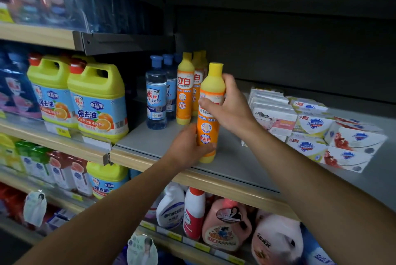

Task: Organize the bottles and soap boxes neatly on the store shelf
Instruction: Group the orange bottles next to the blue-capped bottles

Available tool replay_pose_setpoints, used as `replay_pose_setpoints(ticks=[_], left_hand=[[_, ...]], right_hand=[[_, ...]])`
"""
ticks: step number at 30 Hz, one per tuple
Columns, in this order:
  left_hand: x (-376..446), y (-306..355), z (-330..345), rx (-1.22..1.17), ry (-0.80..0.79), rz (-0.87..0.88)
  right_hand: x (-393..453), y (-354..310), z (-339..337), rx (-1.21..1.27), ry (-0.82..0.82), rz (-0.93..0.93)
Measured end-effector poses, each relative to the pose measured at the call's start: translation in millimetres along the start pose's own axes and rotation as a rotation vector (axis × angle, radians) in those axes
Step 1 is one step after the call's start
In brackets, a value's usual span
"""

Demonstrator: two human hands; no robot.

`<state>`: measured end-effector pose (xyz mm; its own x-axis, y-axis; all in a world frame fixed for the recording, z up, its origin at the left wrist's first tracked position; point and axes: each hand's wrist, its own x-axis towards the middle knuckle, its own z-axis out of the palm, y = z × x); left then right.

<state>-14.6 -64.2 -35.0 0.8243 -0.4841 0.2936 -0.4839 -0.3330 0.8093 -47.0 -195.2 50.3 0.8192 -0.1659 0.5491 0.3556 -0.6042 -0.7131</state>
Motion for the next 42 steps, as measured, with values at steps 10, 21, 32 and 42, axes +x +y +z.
replay_pose_setpoints(ticks=[10,21,32,42], left_hand=[[-6,-36,-31,0.316,-0.064,0.037],[-20,-87,-67,0.767,0.098,0.037],[-25,-93,-64,0.795,0.214,0.078],[-23,-97,-62,0.814,0.238,0.053]], right_hand=[[-29,31,13,-0.008,-0.053,0.114],[-52,68,46,-0.187,-0.066,0.223],[12,73,115,-0.177,-0.069,0.267],[15,91,127,-0.317,-0.071,0.28]])
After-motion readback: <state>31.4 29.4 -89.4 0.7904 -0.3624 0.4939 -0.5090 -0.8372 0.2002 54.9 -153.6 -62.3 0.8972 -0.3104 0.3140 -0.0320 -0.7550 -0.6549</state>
